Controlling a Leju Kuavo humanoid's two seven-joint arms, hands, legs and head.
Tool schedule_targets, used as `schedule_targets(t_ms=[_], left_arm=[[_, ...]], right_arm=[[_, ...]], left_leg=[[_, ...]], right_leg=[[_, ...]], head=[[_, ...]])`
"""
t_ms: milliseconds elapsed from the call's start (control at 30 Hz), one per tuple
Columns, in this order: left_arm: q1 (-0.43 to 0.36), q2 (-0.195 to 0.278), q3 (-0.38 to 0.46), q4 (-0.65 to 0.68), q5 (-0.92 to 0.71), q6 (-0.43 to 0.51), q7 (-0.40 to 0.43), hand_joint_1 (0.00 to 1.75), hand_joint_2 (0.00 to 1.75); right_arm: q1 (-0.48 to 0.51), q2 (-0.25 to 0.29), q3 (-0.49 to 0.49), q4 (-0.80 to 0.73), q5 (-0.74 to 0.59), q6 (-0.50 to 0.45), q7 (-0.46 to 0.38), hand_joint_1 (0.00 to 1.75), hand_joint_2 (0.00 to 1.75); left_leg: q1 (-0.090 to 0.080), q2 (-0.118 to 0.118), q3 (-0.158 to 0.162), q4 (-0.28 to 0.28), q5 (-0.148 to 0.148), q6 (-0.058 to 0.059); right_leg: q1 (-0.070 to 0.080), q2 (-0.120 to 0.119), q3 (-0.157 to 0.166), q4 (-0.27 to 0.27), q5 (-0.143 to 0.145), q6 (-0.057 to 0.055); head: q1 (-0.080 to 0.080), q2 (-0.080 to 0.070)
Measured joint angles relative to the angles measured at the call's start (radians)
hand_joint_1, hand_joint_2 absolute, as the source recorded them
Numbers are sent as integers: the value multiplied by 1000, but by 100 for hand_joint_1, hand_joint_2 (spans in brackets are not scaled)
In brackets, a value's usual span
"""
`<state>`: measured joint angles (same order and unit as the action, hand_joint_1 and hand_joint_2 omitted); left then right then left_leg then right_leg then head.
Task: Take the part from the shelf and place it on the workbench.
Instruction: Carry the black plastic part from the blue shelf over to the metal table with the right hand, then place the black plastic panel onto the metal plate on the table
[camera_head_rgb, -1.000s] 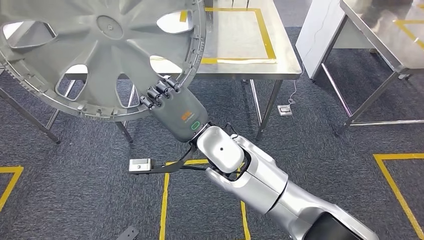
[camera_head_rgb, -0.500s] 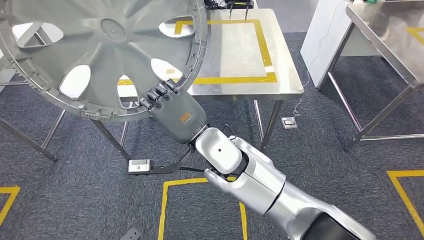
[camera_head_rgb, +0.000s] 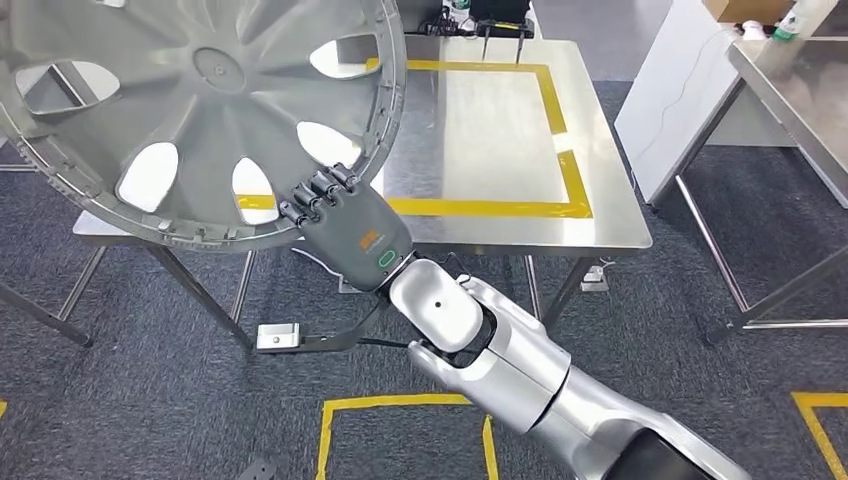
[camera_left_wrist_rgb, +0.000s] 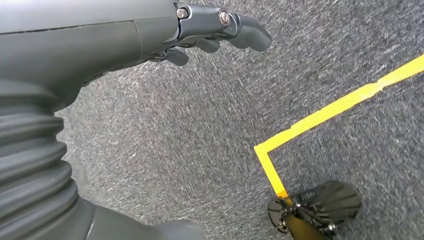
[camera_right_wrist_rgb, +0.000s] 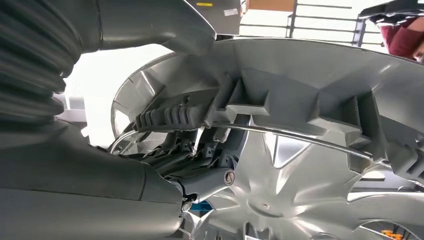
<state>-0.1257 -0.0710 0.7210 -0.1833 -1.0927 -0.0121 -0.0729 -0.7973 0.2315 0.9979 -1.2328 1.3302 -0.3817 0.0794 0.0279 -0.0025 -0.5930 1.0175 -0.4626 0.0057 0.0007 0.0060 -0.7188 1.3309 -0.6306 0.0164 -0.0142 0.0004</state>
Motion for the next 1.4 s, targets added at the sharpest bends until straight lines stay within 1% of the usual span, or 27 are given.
schedule_targets(t_ms=[33, 67, 100, 133, 167, 200, 233, 267, 300, 333, 367, 400, 433, 467, 500, 533, 567, 600, 667, 700, 733, 800, 867, 1033, 1100, 1233, 1400], left_arm=[[1, 0, 0, 0, -1, 0, 0, 0, 175], [2, 0, 0, 0, -3, -1, 0, 0, 175], [2, 0, 0, 0, -4, -1, 0, 0, 175], [4, -1, 0, 1, -5, -1, 0, 0, 175], [4, -3, 0, 2, -6, -1, 0, 0, 175], [4, -4, 0, 4, -6, -1, 0, 0, 175], [5, -5, 0, 5, -6, -1, -1, 0, 175], [3, -5, 0, 5, -7, -2, -4, 0, 175], [1, -3, 0, 4, -7, -2, -6, 0, 175], [-2, -2, 0, 3, -8, -3, -9, 0, 175], [-7, -2, 0, 2, -8, -4, -11, 0, 175], [-10, -2, 0, 2, -8, -5, -12, 0, 175], [-13, -2, 0, 2, -8, -6, -12, 0, 175], [-12, -1, 0, 3, -9, -6, -11, 0, 175], [-11, 1, 0, 3, -9, -6, -10, 0, 175], [-9, 2, 0, 3, -9, -7, -9, 0, 175], [-8, 3, 0, 3, -9, -7, -9, 0, 175], [-9, 4, 0, 3, -9, -7, -9, 0, 175], [-8, 4, 0, 3, -11, -7, -8, 0, 175], [-8, 4, 0, 4, -14, -7, -5, 0, 175], [-8, 3, 0, 4, -18, -6, -3, 0, 175], [-10, 3, 0, 4, -25, -6, 1, 0, 175], [-13, 2, 0, 4, -32, -5, 0, 0, 175], [-16, 2, 1, 4, -41, -13, -9, 0, 175], [-16, 2, 1, 4, -43, -15, -11, 0, 175], [-15, 2, 2, 4, -46, -18, -13, 0, 175], [-14, 2, 10, 4, -46, -18, -20, 0, 175]], right_arm=[[0, -2, 0, 1, 0, 1, 0, 175, 175], [0, -3, 0, 2, 0, 2, 0, 175, 175], [-1, -6, 0, 4, -1, 4, 1, 175, 175], [0, -9, 0, 7, -2, 6, 2, 175, 175], [-1, -13, 0, 10, -3, 7, 3, 175, 175], [0, -17, 0, 13, -4, 9, 4, 175, 175], [0, -20, -1, 15, -6, 11, 5, 175, 175], [-1, -20, -2, 16, -8, 13, 7, 175, 175], [-2, -19, -4, 17, -13, 17, 9, 175, 175], [-5, -17, -7, 19, -21, 24, 12, 175, 175], [-9, -15, -9, 23, -30, 31, 15, 175, 175], [-11, -14, -13, 30, -41, 39, 17, 175, 175], [-10, -15, -17, 39, -49, 45, 17, 175, 175], [-9, -16, -20, 50, -55, 49, 15, 175, 175], [-7, -17, -23, 59, -58, 52, 14, 175, 175], [-6, -18, -25, 67, -60, 54, 13, 175, 175], [-6, -19, -27, 73, -61, 54, 12, 175, 175], [-6, -19, -28, 78, -61, 56, 13, 175, 175], [-9, -18, -33, 90, -65, 65, 19, 175, 175], [-14, -17, -36, 101, -68, 74, 24, 175, 175], [-20, -15, -42, 117, -73, 82, 29, 175, 175], [-36, -11, -58, 163, -85, 95, 36, 175, 175], [-61, -3, -81, 230, -97, 105, 41, 175, 175], [-121, 15, -147, 424, -118, 143, 57, 175, 175], [-140, 22, -174, 496, -122, 177, 67, 175, 175], [-173, 34, -224, 624, -127, 262, 101, 175, 175], [-196, 36, -272, 733, -133, 291, 125, 175, 175]], left_leg=[[0, -4, 25, -3, -17, -1], [0, -9, 51, -6, -36, -2], [-1, -12, 78, -9, -55, -3], [-2, -15, 98, -11, -74, -4], [-3, -19, 117, -10, -93, -8], [-5, -22, 132, -12, -112, -13], [-7, -25, 147, -13, -125, -20], [-8, -28, 161, -12, -131, -28], [-7, -25, 163, -1, -128, -35], [-7, -21, 152, 32, -110, -41], [-6, -16, 121, 86, -92, -46], [-6, -11, 78, 151, -85, -50], [-6, -7, 35, 212, -99, -52], [-7, -6, -4, 253, -139, -53], [-7, -5, -33, 269, -187, -54], [-7, -5, -52, 263, -223, -55], [-7, -4, -62, 234, -227, -54], [-6, -4, -64, 185, -193, -53], [-7, -4, -55, 63, -55, -47], [-9, -4, -50, 21, 0, -41], [-10, -4, -48, -2, 35, -36], [-12, -9, -43, -6, 48, -30], [-13, -15, -43, -6, 49, -29], [-15, -21, -43, -5, 45, -19], [-17, -20, -43, -5, 45, -16], [-19, -20, -44, -3, 45, -12], [-19, -19, -43, -3, 46, -11]], right_leg=[[1, 0, -22, -19, -40, -2], [2, 0, -34, -56, -55, -7], [5, 0, -41, -113, -25, -15], [10, -1, -42, -182, 62, -26], [16, 0, -44, -249, 162, -37], [21, 2, -42, -295, 251, -45], [24, 5, -38, -321, 308, -50], [26, 7, -32, -327, 317, -53], [23, 9, -19, -326, 313, -57], [21, 9, -7, -329, 305, -61], [19, 8, 8, -333, 296, -66], [17, 9, 23, -337, 287, -71], [16, 9, 37, -339, 274, -74], [16, 10, 52, -340, 261, -77], [16, 13, 67, -340, 248, -78], [16, 16, 81, -340, 236, -78], [16, 20, 94, -338, 225, -76], [16, 22, 107, -337, 213, -74], [17, 26, 123, -330, 193, -66], [18, 28, 126, -325, 184, -61], [20, 30, 127, -321, 175, -57], [22, 29, 127, -317, 167, -63], [23, 26, 130, -319, 167, -75], [23, 21, 137, -330, 166, -74], [21, 21, 138, -332, 166, -69], [16, 20, 139, -333, 166, -43], [14, 20, 137, -332, 167, -39]], head=[[1, 0], [3, 0], [4, 0], [6, 0], [7, 0], [8, 0], [8, 0], [9, 0], [9, 0], [9, 0], [7, 0], [5, 0], [3, 0], [1, 0], [0, 0], [-2, 0], [-4, 0], [-5, 0], [-7, 0], [-7, 0], [-7, 0], [-7, 0], [-7, 0], [-6, 0], [-6, 0], [-7, 0], [-7, 0]])
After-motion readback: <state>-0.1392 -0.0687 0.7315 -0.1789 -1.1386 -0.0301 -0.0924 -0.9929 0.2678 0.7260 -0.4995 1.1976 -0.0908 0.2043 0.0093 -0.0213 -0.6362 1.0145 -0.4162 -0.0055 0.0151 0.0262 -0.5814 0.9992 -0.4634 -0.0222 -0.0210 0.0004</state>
